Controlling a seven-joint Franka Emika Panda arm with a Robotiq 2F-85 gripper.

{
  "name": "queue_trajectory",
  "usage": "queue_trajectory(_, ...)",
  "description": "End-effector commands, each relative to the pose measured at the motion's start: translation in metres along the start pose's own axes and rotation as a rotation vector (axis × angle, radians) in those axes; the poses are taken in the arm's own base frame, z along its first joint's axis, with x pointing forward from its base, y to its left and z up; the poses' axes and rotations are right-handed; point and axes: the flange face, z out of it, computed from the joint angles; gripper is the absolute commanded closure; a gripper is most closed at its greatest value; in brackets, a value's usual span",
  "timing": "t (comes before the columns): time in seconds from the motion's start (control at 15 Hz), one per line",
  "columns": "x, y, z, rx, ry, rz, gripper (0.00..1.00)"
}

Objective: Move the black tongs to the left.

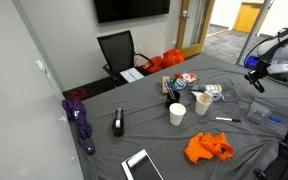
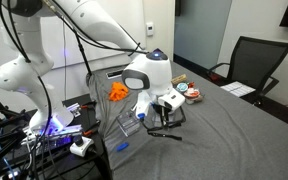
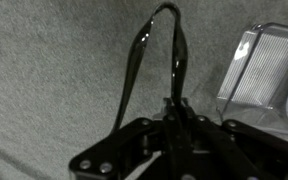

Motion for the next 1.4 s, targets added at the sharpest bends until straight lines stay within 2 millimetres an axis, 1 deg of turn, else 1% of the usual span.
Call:
queue_trajectory(0.0,-0.032,-0.020,-0.039,0.028,-0.028,0.007,0.98)
queue_trajectory(0.13,-0.044,-0.031,-0.054,0.047,-0.048,0.015,0.98)
queue_trajectory(0.33,-0.064,-0.046,-0.072,0.069,-0.084,-0.001,0.98)
queue_trajectory(0.53,-0.082,-0.067,-0.079,0.095,-0.136,-0.060,0.98)
queue_trajectory(0.8,-0.107,-0.100,-0.083,0.157,-0.198,-0.181,0.98)
queue_trajectory(0.87,-0.111,-0.104,-0.083,0.157,-0.217,-0.205,0.98)
queue_trajectory(0.93,-0.111,-0.103,-0.082,0.146,-0.220,-0.203,0.98)
queue_trajectory(1.0,-0.098,-0.104,-0.079,0.137,-0.206,-0.172,0.92)
queue_trajectory(1.13,-0.103,-0.108,-0.079,0.139,-0.211,-0.180,0.92)
queue_trajectory(1.33,-0.104,-0.107,-0.078,0.140,-0.213,-0.180,0.92)
